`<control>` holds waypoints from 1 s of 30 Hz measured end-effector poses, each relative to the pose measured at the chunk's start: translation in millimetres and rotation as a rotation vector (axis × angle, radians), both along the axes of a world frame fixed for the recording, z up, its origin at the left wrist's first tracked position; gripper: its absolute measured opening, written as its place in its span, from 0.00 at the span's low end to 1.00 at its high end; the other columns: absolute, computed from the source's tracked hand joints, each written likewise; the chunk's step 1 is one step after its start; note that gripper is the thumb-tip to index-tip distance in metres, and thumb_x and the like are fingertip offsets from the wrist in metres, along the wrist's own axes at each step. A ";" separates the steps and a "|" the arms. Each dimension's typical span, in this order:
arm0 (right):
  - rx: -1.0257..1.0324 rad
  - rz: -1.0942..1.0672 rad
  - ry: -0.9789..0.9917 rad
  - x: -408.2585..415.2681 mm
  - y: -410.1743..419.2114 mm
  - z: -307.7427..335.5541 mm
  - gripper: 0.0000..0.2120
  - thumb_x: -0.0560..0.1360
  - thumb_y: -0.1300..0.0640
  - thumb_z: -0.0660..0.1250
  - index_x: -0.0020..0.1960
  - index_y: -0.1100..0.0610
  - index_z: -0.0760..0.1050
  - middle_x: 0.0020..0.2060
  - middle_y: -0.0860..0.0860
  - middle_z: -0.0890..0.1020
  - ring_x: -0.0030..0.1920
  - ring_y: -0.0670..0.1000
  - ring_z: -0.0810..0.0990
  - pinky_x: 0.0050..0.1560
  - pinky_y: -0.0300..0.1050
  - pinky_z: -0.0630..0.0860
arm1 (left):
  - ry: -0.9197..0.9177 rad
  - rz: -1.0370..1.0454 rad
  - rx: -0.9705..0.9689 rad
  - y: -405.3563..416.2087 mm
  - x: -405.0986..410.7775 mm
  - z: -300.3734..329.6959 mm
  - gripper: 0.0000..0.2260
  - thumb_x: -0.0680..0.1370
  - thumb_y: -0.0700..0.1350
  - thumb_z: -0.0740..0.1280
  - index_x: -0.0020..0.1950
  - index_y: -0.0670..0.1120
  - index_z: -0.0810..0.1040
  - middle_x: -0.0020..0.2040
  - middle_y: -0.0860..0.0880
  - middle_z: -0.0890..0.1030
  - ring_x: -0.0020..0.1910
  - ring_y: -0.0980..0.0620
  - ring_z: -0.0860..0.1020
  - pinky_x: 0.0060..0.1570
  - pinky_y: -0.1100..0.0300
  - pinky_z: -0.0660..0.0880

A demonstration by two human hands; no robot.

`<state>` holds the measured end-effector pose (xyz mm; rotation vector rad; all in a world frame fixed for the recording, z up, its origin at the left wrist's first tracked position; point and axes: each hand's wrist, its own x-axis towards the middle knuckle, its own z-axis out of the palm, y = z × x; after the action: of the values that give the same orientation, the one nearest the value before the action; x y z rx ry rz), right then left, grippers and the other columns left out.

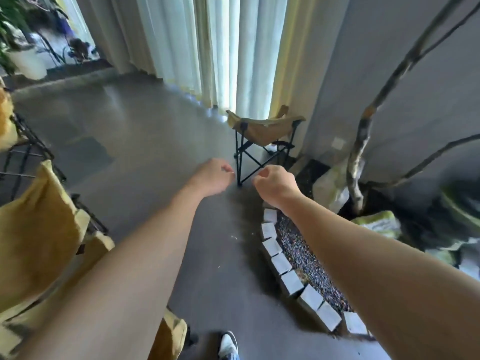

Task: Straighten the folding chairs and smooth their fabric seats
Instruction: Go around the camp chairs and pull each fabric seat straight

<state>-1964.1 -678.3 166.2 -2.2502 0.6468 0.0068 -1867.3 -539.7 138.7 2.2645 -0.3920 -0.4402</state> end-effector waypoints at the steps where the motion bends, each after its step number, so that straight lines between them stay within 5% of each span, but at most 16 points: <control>1: -0.026 -0.004 0.010 23.9 -10.1 1.1 0.10 0.77 0.54 0.62 0.54 0.57 0.79 0.46 0.54 0.80 0.48 0.57 0.78 0.50 0.45 0.75 | 0.013 -0.014 0.004 -12.4 28.0 -0.9 0.04 0.70 0.51 0.66 0.37 0.53 0.76 0.48 0.41 0.85 0.50 0.39 0.83 0.54 0.44 0.80; 8: -0.088 -0.109 0.123 169.1 -100.4 0.6 0.14 0.77 0.52 0.63 0.59 0.57 0.78 0.52 0.56 0.80 0.49 0.57 0.77 0.47 0.44 0.73 | -0.006 -0.147 0.059 -95.6 191.4 16.8 0.08 0.74 0.45 0.62 0.38 0.48 0.79 0.34 0.51 0.82 0.38 0.49 0.80 0.40 0.57 0.76; 14: -0.050 -0.171 0.227 304.7 -180.1 -28.1 0.12 0.76 0.53 0.63 0.56 0.57 0.77 0.50 0.55 0.80 0.48 0.55 0.78 0.45 0.46 0.75 | -0.003 -0.218 0.120 -172.4 328.7 -9.3 0.09 0.77 0.47 0.62 0.46 0.48 0.81 0.44 0.48 0.83 0.48 0.47 0.81 0.51 0.51 0.80; 21: 0.052 -0.239 0.258 471.4 -267.2 -59.0 0.11 0.74 0.54 0.64 0.53 0.57 0.77 0.47 0.54 0.81 0.46 0.55 0.79 0.45 0.47 0.77 | 0.018 -0.298 0.280 -263.3 490.8 -37.7 0.09 0.78 0.47 0.66 0.57 0.49 0.81 0.51 0.51 0.79 0.50 0.50 0.77 0.49 0.59 0.72; 30: 0.160 -0.439 0.409 622.8 -355.9 -151.4 0.14 0.75 0.53 0.64 0.58 0.59 0.75 0.50 0.54 0.78 0.48 0.54 0.76 0.42 0.45 0.71 | 0.043 -0.504 0.521 -387.8 669.5 -140.2 0.18 0.77 0.48 0.67 0.66 0.47 0.73 0.59 0.46 0.79 0.57 0.43 0.77 0.52 0.53 0.75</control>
<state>-1341.3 -1034.3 14.8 -1.9236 1.3000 0.2968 -1197.8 -927.5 -1.5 2.6362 -0.9213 -0.9351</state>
